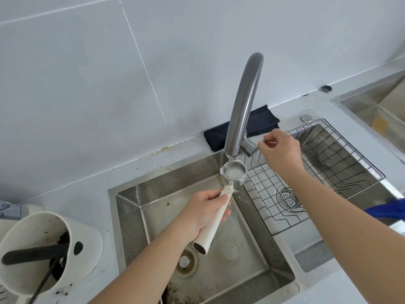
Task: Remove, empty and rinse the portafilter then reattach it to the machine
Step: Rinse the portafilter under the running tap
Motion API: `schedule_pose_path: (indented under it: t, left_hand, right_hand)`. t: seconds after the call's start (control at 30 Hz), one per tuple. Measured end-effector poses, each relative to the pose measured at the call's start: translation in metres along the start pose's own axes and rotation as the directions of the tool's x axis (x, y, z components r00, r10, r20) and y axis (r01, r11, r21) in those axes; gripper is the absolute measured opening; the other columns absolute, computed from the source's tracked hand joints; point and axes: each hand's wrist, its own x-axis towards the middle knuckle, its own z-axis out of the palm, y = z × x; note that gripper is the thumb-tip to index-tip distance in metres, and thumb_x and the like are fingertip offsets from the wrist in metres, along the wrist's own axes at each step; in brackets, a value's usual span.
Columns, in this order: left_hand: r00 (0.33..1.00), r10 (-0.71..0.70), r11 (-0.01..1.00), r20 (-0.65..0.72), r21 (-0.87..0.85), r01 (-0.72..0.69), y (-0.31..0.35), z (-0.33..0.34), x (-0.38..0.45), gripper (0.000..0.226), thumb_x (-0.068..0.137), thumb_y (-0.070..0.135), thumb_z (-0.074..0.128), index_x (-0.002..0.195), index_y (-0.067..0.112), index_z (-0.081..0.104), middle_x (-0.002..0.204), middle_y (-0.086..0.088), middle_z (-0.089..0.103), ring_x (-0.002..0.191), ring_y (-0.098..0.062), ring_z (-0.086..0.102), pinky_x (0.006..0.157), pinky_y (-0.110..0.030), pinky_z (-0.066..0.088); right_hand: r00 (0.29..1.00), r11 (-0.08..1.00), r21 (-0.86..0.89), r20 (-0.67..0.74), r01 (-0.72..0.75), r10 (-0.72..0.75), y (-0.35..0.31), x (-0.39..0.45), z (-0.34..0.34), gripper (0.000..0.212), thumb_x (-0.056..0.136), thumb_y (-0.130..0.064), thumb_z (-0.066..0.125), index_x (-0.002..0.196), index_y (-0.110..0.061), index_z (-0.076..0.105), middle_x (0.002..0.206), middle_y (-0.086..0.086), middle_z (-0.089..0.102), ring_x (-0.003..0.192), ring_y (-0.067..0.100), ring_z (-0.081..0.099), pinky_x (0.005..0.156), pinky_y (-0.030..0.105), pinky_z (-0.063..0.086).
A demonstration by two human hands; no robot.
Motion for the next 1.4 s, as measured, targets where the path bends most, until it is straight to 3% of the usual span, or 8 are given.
schedule_pose_path:
  t: [0.23, 0.4, 0.53, 0.67, 0.77, 0.97, 1.1, 1.4]
  left_hand:
    - [0.996, -0.08, 0.988, 0.03, 0.136, 0.075, -0.003, -0.018, -0.007, 0.016, 0.09, 0.02, 0.067, 0.085, 0.028, 0.08, 0.09, -0.012, 0.075, 0.075, -0.026, 0.066, 0.075, -0.039, 0.053]
    - [0.996, -0.075, 0.953, 0.049, 0.296, 0.057, 0.002, -0.035, -0.013, 0.017, 0.089, 0.022, 0.066, 0.091, 0.034, 0.077, 0.097, -0.015, 0.075, 0.075, -0.023, 0.069, 0.07, -0.036, 0.057]
    - [0.999, 0.024, 0.894, 0.049, 0.446, -0.043, 0.006, -0.045, -0.015, 0.024, 0.09, 0.023, 0.065, 0.094, 0.046, 0.072, 0.084, 0.004, 0.076, 0.075, -0.016, 0.073, 0.074, -0.038, 0.058]
    - [0.985, 0.156, 0.832, 0.068, 0.528, -0.168, 0.013, -0.05, -0.018, 0.031, 0.09, 0.023, 0.064, 0.094, 0.053, 0.068, 0.081, 0.019, 0.074, 0.073, -0.008, 0.071, 0.064, -0.015, 0.052]
    - [0.962, 0.262, 0.818, 0.07, 0.513, -0.26, 0.014, -0.048, -0.018, 0.044, 0.091, 0.02, 0.063, 0.091, 0.064, 0.066, 0.091, 0.021, 0.073, 0.077, -0.007, 0.07, 0.066, -0.007, 0.046]
    - [0.93, 0.364, 0.842, 0.05, 0.409, -0.351, 0.006, -0.037, -0.014, 0.044, 0.093, 0.022, 0.062, 0.099, 0.066, 0.063, 0.101, 0.019, 0.073, 0.09, -0.008, 0.069, 0.081, -0.017, 0.05]
    - [0.951, 0.309, 0.924, 0.022, 0.232, -0.306, 0.002, -0.024, -0.012, 0.035, 0.095, 0.021, 0.059, 0.103, 0.054, 0.069, 0.103, 0.009, 0.074, 0.095, -0.019, 0.071, 0.079, -0.033, 0.057]
    - [0.992, 0.124, 0.975, -0.031, -0.183, -0.128, 0.002, 0.004, 0.0, 0.02, 0.097, 0.02, 0.056, 0.099, 0.023, 0.076, 0.091, -0.008, 0.072, 0.073, -0.018, 0.068, 0.058, -0.029, 0.053]
  right_hand:
    - [1.0, 1.0, 0.006, -0.003, 0.007, -0.007, 0.0, 0.0, 0.0, 0.006, 0.089, -0.024, 0.066, 0.086, -0.021, 0.063, 0.079, -0.008, 0.067, 0.061, 0.019, 0.064, 0.051, 0.04, 0.061]
    - [1.0, 1.0, 0.005, 0.0, 0.006, -0.006, 0.001, 0.0, 0.0, 0.005, 0.089, -0.024, 0.067, 0.088, -0.022, 0.062, 0.081, -0.008, 0.066, 0.061, 0.016, 0.064, 0.05, 0.036, 0.06]
    - [1.0, 1.0, 0.006, 0.0, 0.003, -0.003, 0.001, 0.001, 0.0, 0.005, 0.089, -0.024, 0.066, 0.087, -0.022, 0.062, 0.08, -0.008, 0.066, 0.06, 0.017, 0.063, 0.049, 0.035, 0.059]
    - [1.0, 1.0, 0.009, 0.002, 0.001, -0.001, 0.001, 0.001, 0.0, 0.006, 0.09, -0.025, 0.067, 0.087, -0.024, 0.062, 0.082, -0.008, 0.066, 0.06, 0.015, 0.063, 0.046, 0.031, 0.058]
    - [1.0, 1.0, 0.003, -0.001, 0.001, -0.001, 0.001, 0.0, 0.001, 0.005, 0.089, -0.025, 0.067, 0.087, -0.023, 0.063, 0.082, -0.008, 0.067, 0.061, 0.015, 0.063, 0.049, 0.034, 0.059]
    - [1.0, 1.0, 0.002, -0.005, 0.004, -0.004, 0.002, 0.001, 0.001, 0.006, 0.089, -0.025, 0.067, 0.087, -0.022, 0.063, 0.079, -0.009, 0.067, 0.059, 0.016, 0.063, 0.049, 0.036, 0.06]
    - [1.0, 1.0, 0.004, -0.002, 0.009, -0.009, 0.003, 0.001, 0.001, 0.005, 0.089, -0.025, 0.067, 0.087, -0.023, 0.063, 0.08, -0.009, 0.067, 0.058, 0.016, 0.063, 0.046, 0.035, 0.058]
    - [1.0, 1.0, 0.002, -0.003, 0.017, -0.017, 0.004, 0.001, 0.002, 0.005, 0.089, -0.025, 0.067, 0.089, -0.022, 0.064, 0.08, -0.01, 0.067, 0.064, 0.014, 0.065, 0.049, 0.033, 0.059]
